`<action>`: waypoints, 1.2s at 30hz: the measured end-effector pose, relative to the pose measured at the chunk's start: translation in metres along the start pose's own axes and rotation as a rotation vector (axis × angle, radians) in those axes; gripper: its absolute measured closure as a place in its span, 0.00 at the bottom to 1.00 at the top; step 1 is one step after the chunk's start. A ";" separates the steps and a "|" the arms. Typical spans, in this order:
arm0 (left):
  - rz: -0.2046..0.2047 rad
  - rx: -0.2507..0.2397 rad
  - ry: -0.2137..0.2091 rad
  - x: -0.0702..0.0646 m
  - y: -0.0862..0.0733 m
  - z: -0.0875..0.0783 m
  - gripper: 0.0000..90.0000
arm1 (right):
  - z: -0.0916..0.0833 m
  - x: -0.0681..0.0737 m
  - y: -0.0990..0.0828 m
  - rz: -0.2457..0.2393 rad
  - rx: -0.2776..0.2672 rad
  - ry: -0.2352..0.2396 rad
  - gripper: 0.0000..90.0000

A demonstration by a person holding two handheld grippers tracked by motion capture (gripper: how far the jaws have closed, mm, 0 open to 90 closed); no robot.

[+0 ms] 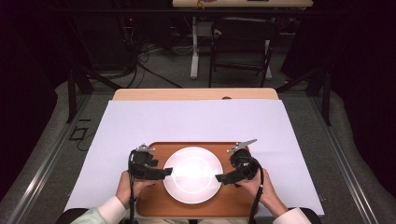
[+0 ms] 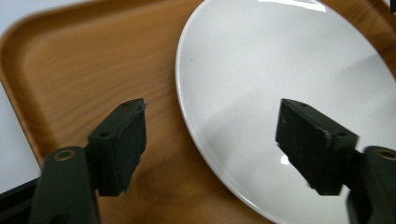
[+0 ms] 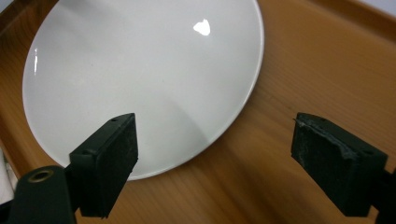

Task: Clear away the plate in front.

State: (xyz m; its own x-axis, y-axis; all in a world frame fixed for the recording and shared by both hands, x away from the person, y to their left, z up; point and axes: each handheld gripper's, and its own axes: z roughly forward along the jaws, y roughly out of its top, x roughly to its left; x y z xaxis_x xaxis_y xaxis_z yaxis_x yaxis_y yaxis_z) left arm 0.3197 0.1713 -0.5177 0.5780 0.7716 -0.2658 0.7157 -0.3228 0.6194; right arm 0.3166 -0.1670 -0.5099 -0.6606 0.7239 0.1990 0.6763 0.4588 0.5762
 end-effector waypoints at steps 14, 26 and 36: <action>0.150 -0.065 -0.018 -0.007 0.013 -0.033 0.10 | -0.039 0.001 -0.003 -0.078 -0.131 -0.030 0.00; 0.195 -0.111 0.010 0.000 -0.004 -0.074 0.01 | -0.079 0.003 -0.019 -0.110 -0.195 -0.093 0.00; 0.183 -0.161 0.034 0.013 -0.032 -0.102 0.00 | -0.102 0.006 -0.050 -0.082 -0.242 -0.131 0.00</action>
State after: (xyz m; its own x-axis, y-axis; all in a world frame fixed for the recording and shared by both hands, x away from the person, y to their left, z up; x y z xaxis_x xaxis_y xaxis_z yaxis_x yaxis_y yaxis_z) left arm 0.2650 0.2476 -0.4655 0.6765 0.7275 -0.1147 0.5271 -0.3695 0.7653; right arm 0.2458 -0.2383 -0.4562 -0.6515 0.7571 0.0494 0.5150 0.3935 0.7615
